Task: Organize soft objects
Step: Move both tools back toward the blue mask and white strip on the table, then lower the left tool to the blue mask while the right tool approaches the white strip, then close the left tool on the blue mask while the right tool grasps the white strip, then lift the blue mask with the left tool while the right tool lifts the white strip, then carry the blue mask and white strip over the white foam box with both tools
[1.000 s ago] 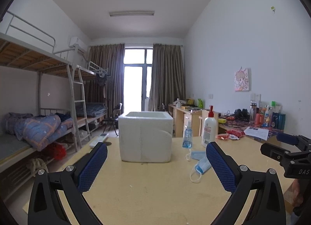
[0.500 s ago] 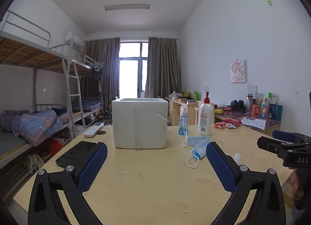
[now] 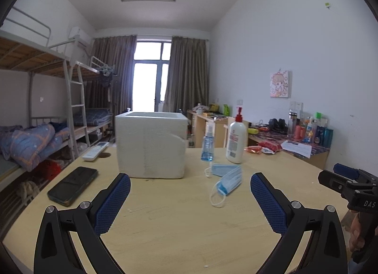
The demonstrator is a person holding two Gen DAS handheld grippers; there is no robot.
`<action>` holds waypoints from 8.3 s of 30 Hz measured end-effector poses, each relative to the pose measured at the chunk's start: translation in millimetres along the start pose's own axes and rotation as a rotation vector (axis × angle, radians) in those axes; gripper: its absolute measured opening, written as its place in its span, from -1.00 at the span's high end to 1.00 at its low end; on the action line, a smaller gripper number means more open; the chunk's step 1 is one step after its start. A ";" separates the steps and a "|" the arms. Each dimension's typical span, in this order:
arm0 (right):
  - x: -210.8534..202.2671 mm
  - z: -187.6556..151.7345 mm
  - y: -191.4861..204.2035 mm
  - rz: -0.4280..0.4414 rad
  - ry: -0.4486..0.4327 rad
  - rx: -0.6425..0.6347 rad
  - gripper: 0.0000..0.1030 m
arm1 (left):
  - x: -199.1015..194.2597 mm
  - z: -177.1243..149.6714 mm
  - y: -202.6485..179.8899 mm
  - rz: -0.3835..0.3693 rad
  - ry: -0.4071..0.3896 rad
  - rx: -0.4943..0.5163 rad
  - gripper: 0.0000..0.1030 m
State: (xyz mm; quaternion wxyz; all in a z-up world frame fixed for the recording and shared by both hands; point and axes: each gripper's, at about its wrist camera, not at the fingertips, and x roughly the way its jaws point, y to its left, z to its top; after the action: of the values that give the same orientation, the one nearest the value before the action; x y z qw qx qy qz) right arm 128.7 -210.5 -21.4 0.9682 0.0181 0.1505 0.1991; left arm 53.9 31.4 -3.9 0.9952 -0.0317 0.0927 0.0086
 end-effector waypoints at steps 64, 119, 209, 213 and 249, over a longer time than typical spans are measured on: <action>74.8 -3.7 -35.7 0.006 0.244 0.074 -0.96 | 143.1 19.4 -43.8 -0.152 0.318 0.099 -0.98; 120.6 -9.9 -15.5 -0.050 0.463 0.045 -0.56 | 251.5 -21.4 -35.3 -0.288 0.675 -0.038 0.88; 31.0 85.7 28.0 -0.079 -0.005 -0.035 0.79 | 53.7 82.6 -15.0 -0.084 0.093 0.076 0.88; 31.8 84.9 27.0 -0.068 -0.006 -0.035 0.79 | 50.7 81.9 -7.7 -0.064 0.092 0.062 0.88; 69.5 86.3 107.6 0.213 0.028 -0.112 0.79 | 22.8 82.6 64.3 0.171 0.086 -0.008 0.88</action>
State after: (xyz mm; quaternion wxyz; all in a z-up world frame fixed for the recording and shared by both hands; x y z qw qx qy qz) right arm 174.5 -82.2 51.4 0.9388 -0.0232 0.1500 0.3092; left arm 90.1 101.2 69.0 0.9857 -0.0280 0.1378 0.0927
